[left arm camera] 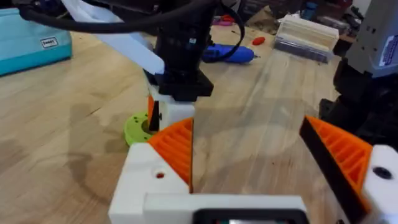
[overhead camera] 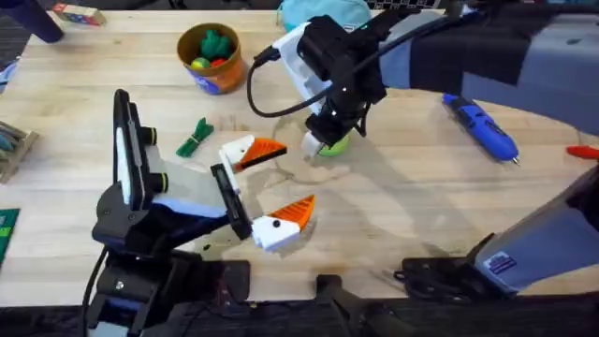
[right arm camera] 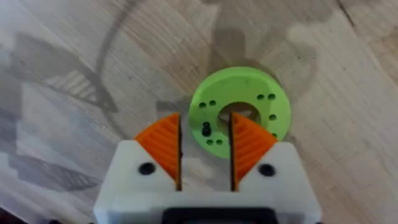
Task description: Pick up the gripper from the table and insert it into the empty holder that is missing its gripper. Then pick up a screw, insert it into the mounting hole, and use the screwdriver to tighten it. Finally, clean up the table by picking up the vegetable and placing it into the bucket.
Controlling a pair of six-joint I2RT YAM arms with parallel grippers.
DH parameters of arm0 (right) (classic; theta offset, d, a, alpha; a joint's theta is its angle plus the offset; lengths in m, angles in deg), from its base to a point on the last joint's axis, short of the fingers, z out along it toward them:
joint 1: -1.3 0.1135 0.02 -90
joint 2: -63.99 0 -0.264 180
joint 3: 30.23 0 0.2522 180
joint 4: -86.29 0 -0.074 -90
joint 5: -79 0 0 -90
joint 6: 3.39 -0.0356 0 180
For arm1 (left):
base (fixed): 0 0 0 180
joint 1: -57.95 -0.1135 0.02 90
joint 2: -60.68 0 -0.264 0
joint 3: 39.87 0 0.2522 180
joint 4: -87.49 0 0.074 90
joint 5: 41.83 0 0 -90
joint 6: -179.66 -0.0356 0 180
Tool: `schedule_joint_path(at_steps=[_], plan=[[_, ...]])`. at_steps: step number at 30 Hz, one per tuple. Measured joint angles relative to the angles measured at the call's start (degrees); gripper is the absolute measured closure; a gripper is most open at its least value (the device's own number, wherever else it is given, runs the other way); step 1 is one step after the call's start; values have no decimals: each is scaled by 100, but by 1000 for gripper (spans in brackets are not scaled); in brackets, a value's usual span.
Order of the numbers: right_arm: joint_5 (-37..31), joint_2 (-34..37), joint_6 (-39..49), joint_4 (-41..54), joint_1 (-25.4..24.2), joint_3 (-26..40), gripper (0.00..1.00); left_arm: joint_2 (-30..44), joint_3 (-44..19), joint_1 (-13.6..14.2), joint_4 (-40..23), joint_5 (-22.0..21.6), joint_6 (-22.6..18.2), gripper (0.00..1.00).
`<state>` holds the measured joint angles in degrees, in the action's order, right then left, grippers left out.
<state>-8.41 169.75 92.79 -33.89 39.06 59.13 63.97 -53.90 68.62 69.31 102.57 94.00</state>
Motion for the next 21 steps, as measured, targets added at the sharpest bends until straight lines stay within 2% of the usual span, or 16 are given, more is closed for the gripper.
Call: schedule_joint_path(at_steps=[5,10,15,21], plan=[[-2,0,-16,-6,0,0,805,0,0,0,0,2,0,18],[-2,0,-21,-19,0,9,874,0,0,0,0,2,0,18],[-23,-1,-32,-29,0,25,985,0,0,0,0,2,0,18],[-23,0,-40,-20,0,39,991,0,0,0,0,2,0,18]])
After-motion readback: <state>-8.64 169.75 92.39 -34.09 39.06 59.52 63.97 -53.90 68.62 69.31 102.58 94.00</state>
